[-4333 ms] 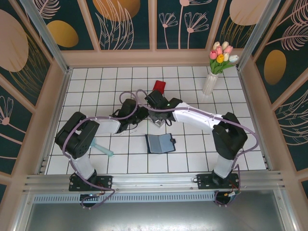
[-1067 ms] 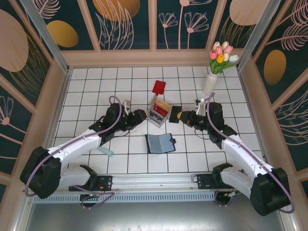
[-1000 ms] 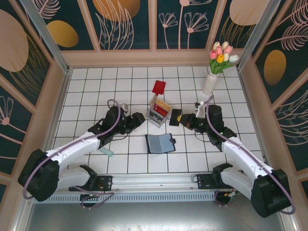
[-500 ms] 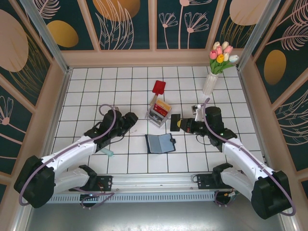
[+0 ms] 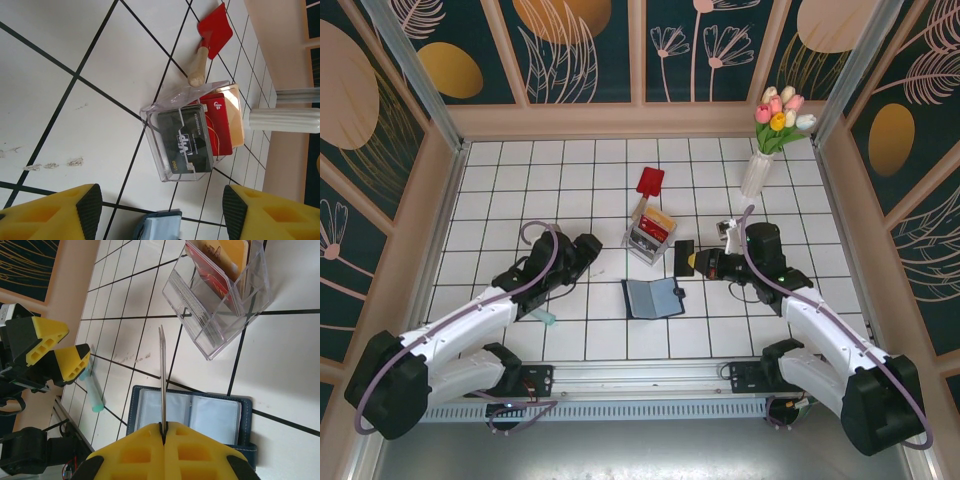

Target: Put the credit cards into the card holder

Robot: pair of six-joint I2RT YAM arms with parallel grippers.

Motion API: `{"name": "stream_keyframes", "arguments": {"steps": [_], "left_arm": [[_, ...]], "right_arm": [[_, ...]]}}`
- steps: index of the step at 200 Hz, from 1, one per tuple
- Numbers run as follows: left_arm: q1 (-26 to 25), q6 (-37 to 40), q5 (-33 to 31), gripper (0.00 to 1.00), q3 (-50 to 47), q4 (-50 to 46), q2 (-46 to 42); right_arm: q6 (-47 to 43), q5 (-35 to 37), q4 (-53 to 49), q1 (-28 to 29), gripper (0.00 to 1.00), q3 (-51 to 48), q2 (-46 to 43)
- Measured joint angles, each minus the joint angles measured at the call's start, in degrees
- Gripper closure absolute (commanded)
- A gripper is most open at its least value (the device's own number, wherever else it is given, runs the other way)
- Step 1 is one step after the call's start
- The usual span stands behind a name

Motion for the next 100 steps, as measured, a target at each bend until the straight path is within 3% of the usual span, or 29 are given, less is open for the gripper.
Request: {"name": "stream_keyframes", "arguments": {"steps": [100], "left_arm": [[0.00, 2.03, 0.15, 0.31, -1.25, -0.13, -1.40]], "right_arm": [[0.68, 0.04, 0.46, -0.02, 1.00, -1.07, 0.04]]}}
